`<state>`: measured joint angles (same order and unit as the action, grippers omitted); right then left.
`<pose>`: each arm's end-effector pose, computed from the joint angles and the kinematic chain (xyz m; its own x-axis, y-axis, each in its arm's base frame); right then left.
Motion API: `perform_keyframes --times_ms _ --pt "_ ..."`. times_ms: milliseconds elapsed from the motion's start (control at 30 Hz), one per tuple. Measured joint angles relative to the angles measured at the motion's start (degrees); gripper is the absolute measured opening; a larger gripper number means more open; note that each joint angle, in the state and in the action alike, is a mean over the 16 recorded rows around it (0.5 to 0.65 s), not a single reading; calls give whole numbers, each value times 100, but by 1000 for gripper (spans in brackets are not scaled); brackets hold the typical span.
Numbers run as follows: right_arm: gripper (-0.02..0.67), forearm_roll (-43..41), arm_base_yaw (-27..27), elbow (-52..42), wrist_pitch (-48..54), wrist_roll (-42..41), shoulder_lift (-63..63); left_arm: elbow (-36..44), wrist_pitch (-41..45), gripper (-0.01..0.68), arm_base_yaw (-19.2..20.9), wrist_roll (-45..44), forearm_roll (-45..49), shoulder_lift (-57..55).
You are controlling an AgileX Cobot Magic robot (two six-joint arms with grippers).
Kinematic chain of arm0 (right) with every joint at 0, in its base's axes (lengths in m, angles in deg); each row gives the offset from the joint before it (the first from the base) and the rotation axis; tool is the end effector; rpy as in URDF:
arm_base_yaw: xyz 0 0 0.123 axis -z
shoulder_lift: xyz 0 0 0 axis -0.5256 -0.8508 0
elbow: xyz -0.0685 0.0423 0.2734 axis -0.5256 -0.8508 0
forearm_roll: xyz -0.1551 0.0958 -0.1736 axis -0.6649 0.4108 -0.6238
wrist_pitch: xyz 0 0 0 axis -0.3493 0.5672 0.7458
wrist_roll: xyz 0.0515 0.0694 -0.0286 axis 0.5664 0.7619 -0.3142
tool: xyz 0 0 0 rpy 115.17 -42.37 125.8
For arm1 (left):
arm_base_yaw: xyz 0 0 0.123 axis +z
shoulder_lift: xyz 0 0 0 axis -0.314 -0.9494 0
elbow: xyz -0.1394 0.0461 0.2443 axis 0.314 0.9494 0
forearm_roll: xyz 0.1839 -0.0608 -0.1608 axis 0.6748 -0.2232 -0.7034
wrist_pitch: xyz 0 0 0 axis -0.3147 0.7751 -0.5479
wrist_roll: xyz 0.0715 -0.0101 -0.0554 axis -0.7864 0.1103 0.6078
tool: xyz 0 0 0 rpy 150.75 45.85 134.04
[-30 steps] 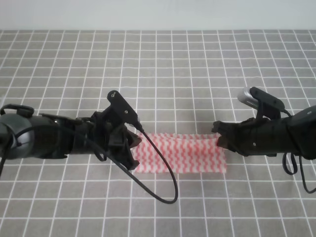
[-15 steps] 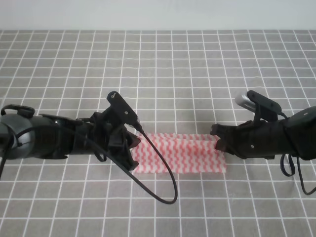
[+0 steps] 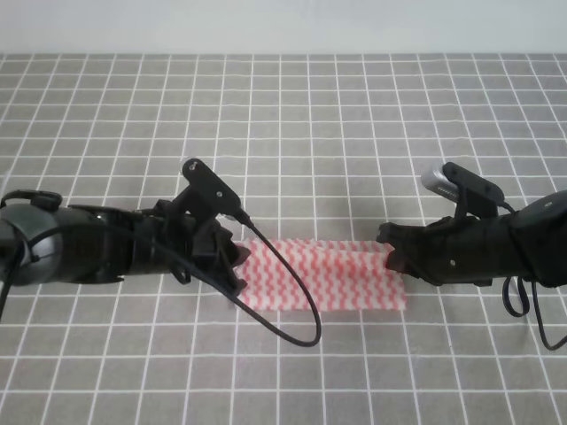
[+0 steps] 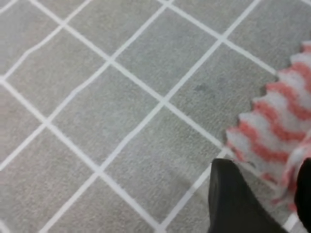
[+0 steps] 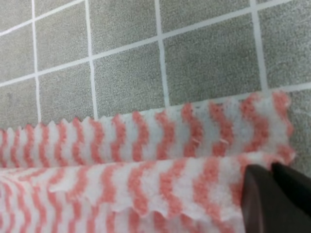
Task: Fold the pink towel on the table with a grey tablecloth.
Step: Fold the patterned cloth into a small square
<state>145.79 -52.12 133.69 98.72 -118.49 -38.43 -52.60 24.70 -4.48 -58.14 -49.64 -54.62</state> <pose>0.3210 0.1456 0.1535 -0.8789 0.2982 -0.3723 0.0506 0.8343 0.5489 0.3284 -0.1617 0.1550 -0.3334 0.6144 -0.7151 0.7665 0.6183 0.1739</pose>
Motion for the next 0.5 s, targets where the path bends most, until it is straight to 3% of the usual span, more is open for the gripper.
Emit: perform_keyframes --times_ms 200,500 --pt "-15 25 0 0 1 4 0 -3 25 263 0 315 -80 223" --pt "-15 72 0 0 -13 6 0 -5 501 193 0 881 -24 227"
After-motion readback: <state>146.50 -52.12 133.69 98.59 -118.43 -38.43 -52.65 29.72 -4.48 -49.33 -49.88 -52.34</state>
